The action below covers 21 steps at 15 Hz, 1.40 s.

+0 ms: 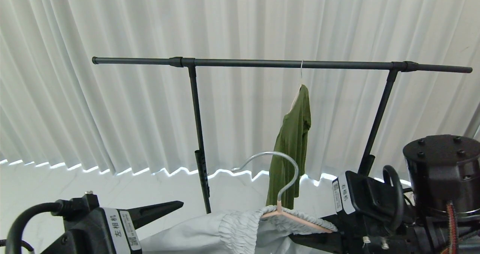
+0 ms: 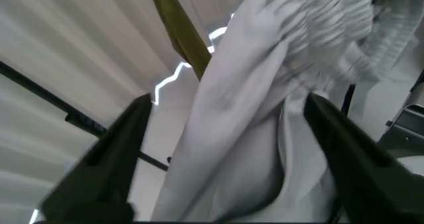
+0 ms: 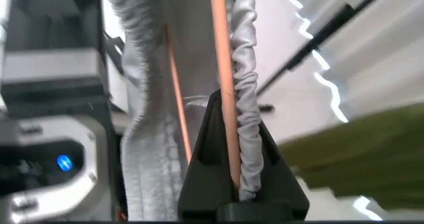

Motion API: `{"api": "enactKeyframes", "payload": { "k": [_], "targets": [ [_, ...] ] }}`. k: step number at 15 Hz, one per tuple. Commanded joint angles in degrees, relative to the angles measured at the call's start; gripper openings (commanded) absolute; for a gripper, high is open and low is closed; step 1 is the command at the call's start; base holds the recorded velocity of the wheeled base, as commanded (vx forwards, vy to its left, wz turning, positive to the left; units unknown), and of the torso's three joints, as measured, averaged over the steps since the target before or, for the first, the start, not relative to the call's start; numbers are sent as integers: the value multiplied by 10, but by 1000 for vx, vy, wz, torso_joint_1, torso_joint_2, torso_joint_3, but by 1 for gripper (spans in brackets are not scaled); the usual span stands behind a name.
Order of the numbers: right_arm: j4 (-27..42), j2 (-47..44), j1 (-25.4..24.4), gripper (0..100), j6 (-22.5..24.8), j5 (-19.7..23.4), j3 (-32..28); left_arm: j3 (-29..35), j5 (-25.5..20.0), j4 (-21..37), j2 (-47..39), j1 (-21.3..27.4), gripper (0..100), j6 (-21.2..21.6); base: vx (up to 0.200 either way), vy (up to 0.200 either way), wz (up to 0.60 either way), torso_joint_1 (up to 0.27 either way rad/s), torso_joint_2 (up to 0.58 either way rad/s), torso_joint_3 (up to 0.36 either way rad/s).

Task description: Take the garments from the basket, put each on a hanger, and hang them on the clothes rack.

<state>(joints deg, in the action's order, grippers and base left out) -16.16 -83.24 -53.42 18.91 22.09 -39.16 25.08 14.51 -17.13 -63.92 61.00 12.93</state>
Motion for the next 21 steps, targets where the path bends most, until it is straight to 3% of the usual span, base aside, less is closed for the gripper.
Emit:
{"api": "enactKeyframes", "payload": {
  "k": [1, 3, 5, 10, 11, 12, 13, 16, 17, 19, 21],
  "targets": [
    [26, 37, 16, 0, 20, -1, -8, -9, 0, 0, 9, -21, 100, -1, 0, 0, 0, 0, 0, 0],
    [74, 59, 50, 0, 60, -1, -17, -21, 0, 0, 20, -58, 100, -2, 0, 0, 0, 0, 0, 0],
    [94, 75, 75, 0, 65, 0, -23, -67, 0, 0, 38, -110, 100, -1, 0, 0, 0, 0, 0, 0],
    [96, 81, 90, 0, 66, 1, -36, -150, -1, 0, 50, -148, 100, -1, 0, 0, 0, 0, 0, 0],
    [96, 81, 90, 0, 66, 1, -36, -150, -1, 0, 50, -148, 100, -1, 0, 0, 0, 0, 0, 0],
    [95, 83, 90, 0, 66, 7, -42, -148, -6, 0, 18, -195, 100, -3, 0, 0, 0, 0, 0, 0],
    [93, 83, 89, 0, 66, 14, -43, -139, -17, 0, 1, -212, 100, -12, 0, 0, 0, 0, 0, 0],
    [95, 90, 88, 0, 67, 22, -42, -115, -56, 0, -18, -220, 100, -47, 0, 0, 0, 0, 0, 0],
    [97, 92, 89, 0, 66, 20, -40, -117, -56, 0, -22, -222, 0, -49, 0, 0, 0, 0, 0, 0],
    [98, 93, 92, 0, 66, 16, -40, -129, -53, 0, -24, -244, 0, -46, 0, 0, 0, 0, 0, 0],
    [119, 98, 109, 0, 67, 16, -40, -137, -33, 0, -22, -305, 0, -46, 0, 0, 0, 0, 0, 0]
  ]
}}
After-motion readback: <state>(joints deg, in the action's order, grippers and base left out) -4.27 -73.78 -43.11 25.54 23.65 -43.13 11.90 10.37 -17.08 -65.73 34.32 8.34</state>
